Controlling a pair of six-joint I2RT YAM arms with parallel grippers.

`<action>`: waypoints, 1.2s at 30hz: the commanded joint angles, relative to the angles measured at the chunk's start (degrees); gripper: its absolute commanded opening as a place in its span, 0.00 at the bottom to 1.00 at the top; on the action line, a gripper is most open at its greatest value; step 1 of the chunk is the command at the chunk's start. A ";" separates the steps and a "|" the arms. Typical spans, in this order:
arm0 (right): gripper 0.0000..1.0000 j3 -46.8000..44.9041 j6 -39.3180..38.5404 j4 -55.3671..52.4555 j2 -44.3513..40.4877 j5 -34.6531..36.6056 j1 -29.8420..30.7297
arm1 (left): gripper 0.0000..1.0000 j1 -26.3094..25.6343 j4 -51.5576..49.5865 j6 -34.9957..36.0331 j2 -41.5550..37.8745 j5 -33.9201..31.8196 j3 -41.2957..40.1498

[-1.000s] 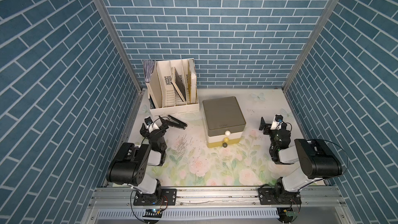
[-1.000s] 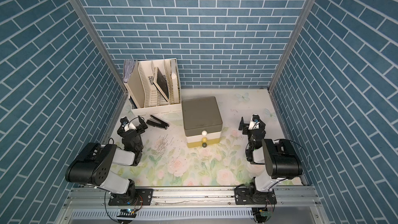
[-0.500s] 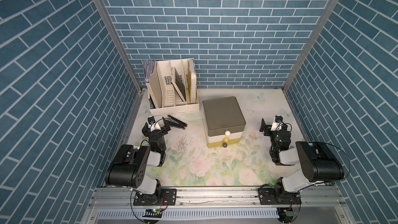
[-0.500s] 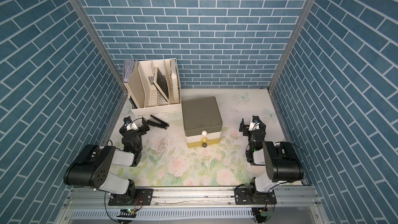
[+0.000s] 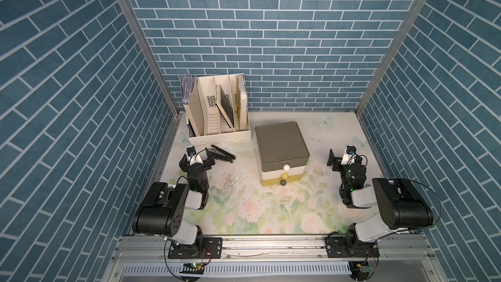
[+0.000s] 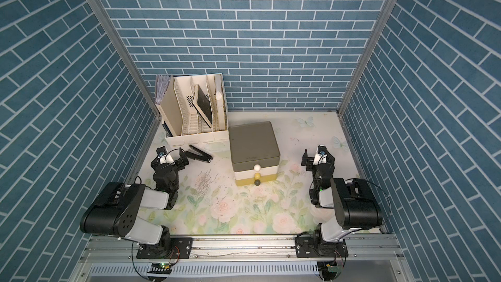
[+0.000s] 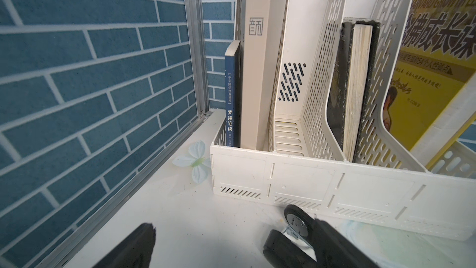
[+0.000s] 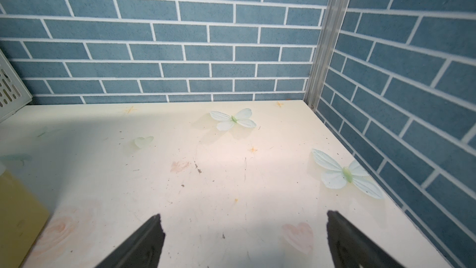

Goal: Take the keys out of the drawer
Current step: Adjust the storage box at the center of the board.

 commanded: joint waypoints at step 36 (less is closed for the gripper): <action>1.00 15.27 7.31 -43.18 -16.06 1.67 0.12 | 0.98 -0.85 -48.82 -3.24 -18.34 25.00 19.02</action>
